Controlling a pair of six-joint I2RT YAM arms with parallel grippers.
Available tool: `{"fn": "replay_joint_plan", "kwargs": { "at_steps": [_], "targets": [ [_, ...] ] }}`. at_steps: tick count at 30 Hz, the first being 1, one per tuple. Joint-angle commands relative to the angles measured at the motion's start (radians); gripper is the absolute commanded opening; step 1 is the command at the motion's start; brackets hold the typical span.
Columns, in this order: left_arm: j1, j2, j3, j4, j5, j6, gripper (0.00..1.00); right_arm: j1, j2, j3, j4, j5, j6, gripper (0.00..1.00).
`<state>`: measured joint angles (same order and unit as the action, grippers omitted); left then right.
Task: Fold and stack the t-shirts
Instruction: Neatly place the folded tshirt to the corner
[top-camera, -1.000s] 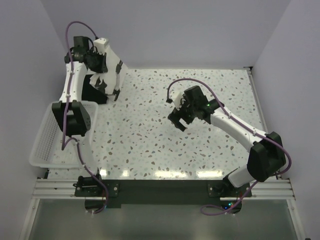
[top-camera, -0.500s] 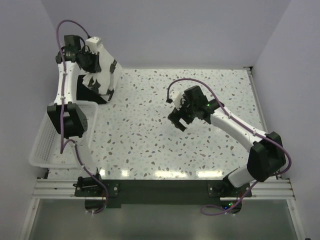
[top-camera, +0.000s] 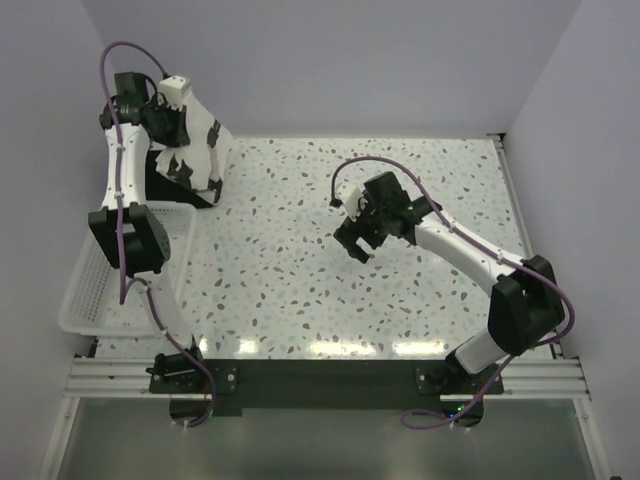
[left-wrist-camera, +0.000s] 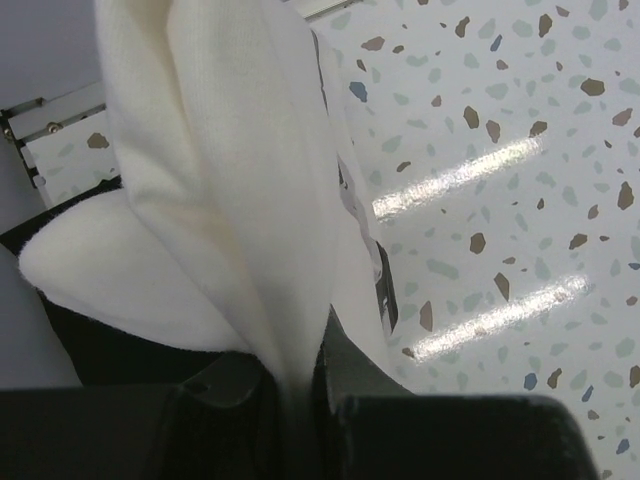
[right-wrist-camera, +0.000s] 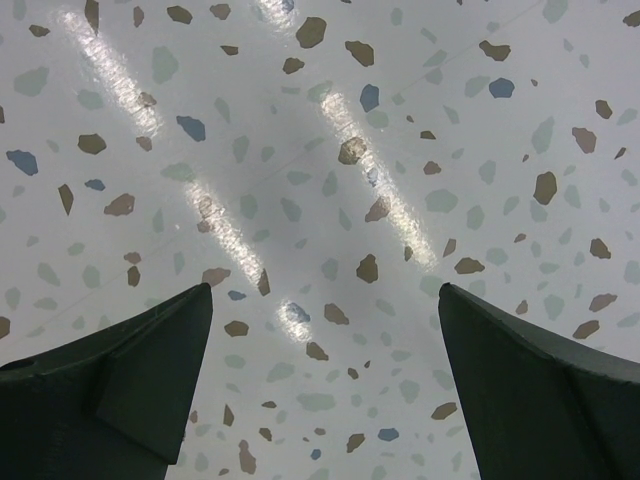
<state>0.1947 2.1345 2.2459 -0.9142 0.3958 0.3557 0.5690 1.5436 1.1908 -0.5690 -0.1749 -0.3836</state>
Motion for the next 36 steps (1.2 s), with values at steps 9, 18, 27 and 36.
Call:
{"fn": "replay_joint_plan", "kwargs": {
  "at_steps": [9, 18, 27, 36],
  "targets": [
    [0.037, 0.081, 0.061, 0.078, -0.046, 0.092, 0.00, 0.002, 0.033, 0.070, 0.000, -0.002, 0.002, 0.99],
    [0.066, 0.120, 0.063, 0.126, -0.106, 0.147, 0.00, 0.002, 0.056, 0.090, -0.011, -0.001, 0.000, 0.99],
    [0.078, 0.145, 0.009, 0.205, -0.176, 0.209, 0.00, 0.002, 0.093, 0.135, -0.023, -0.011, 0.002, 0.99],
    [0.107, 0.193, -0.008, 0.311, -0.339, 0.259, 0.63, 0.000, 0.102, 0.168, -0.057, -0.003, -0.003, 0.99]
  ]
}}
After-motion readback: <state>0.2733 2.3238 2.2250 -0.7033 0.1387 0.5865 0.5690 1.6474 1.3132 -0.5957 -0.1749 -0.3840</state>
